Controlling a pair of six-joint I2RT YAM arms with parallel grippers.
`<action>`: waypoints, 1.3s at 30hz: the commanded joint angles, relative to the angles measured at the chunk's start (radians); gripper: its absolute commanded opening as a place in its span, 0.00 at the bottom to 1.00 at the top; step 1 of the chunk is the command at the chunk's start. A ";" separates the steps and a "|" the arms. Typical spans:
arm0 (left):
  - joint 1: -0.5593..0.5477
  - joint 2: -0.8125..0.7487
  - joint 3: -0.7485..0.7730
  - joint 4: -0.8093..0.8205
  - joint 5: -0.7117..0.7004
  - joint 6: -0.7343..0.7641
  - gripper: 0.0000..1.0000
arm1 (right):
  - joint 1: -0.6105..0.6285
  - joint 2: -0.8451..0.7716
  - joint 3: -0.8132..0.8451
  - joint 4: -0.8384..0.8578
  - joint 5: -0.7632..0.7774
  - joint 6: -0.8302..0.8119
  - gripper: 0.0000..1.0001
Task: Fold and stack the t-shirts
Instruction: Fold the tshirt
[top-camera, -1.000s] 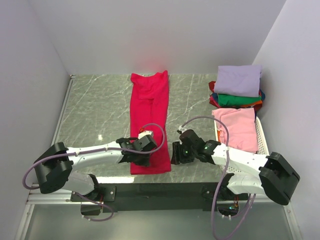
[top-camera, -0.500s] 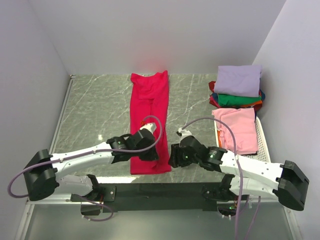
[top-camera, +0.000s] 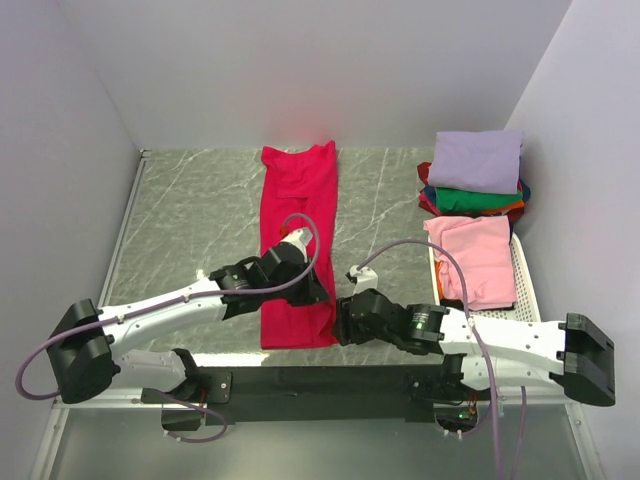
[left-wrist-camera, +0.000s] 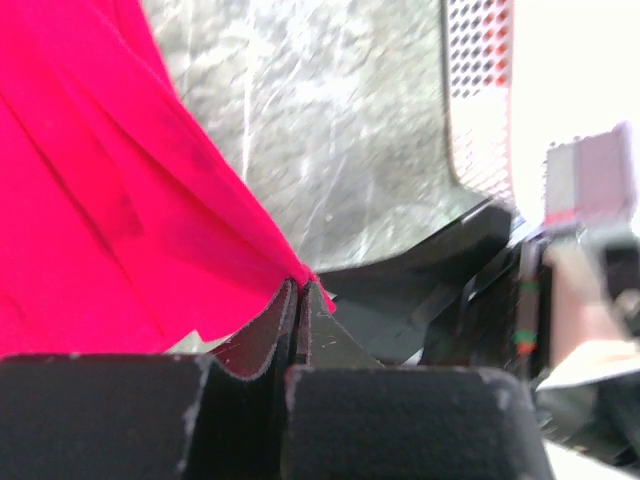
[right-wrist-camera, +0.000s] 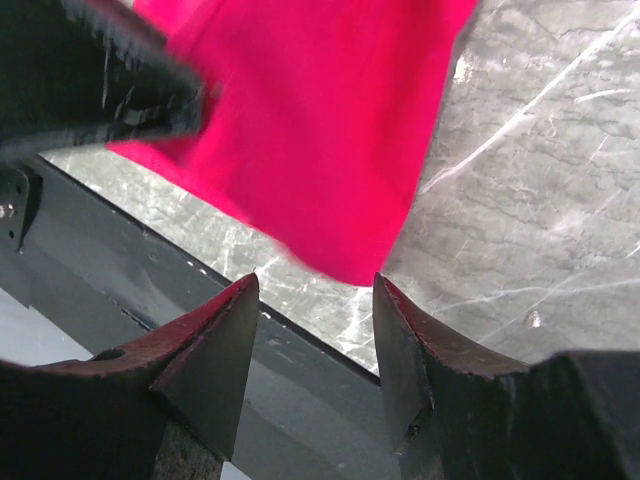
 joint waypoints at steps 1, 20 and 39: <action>0.012 0.016 0.064 0.074 -0.006 -0.026 0.01 | 0.039 -0.042 0.050 0.023 0.122 0.053 0.57; 0.018 -0.027 0.050 0.117 -0.004 -0.041 0.00 | 0.102 0.074 0.095 -0.041 0.364 0.184 0.57; 0.023 -0.135 -0.043 0.095 -0.007 -0.063 0.01 | 0.205 0.209 0.049 -0.184 0.470 0.466 0.58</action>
